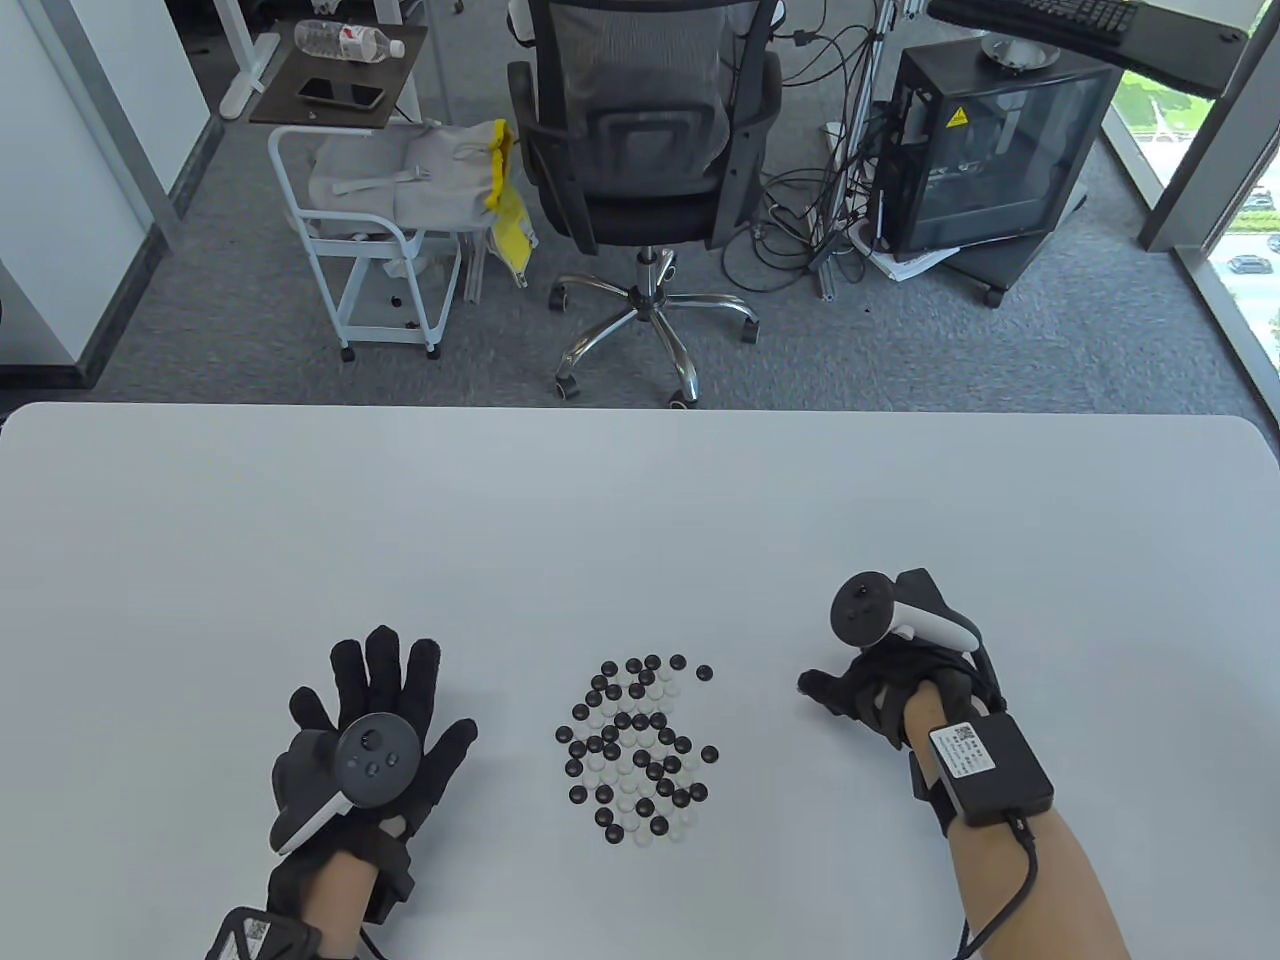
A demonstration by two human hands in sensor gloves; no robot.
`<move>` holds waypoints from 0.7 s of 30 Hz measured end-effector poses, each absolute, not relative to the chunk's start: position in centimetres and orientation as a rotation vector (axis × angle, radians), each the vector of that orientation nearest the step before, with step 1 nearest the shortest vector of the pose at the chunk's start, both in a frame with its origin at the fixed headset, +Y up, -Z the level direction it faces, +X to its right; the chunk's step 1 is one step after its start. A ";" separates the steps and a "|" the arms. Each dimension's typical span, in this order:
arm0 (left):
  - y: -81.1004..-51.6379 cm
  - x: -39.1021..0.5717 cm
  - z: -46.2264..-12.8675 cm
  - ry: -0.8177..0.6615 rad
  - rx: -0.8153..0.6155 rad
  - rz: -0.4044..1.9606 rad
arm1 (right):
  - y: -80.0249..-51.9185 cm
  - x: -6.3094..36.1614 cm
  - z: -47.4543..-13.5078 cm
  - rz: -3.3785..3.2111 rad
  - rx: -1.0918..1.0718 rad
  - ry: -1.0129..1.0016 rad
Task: Go stone sorting task
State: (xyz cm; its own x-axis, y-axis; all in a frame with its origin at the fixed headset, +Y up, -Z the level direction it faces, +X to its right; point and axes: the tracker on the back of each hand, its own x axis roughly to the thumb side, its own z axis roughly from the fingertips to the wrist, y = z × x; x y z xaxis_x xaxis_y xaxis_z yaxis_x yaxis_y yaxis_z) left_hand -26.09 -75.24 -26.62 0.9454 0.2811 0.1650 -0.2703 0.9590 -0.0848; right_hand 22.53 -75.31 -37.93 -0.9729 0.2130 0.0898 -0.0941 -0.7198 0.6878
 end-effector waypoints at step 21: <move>-74.3 -25.5 -26.2 -0.206 -0.008 0.289 | -69.8 21.5 -35.1 2.803 0.526 0.609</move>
State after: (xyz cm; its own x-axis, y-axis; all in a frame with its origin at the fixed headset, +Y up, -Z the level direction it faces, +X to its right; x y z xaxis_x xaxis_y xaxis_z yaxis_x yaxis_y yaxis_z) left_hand -25.50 -74.34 -26.16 0.9375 0.2839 0.2010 -0.2823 0.9586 -0.0371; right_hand 21.48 -69.80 -35.15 -0.9106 0.2890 0.2955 -0.1402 -0.8885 0.4369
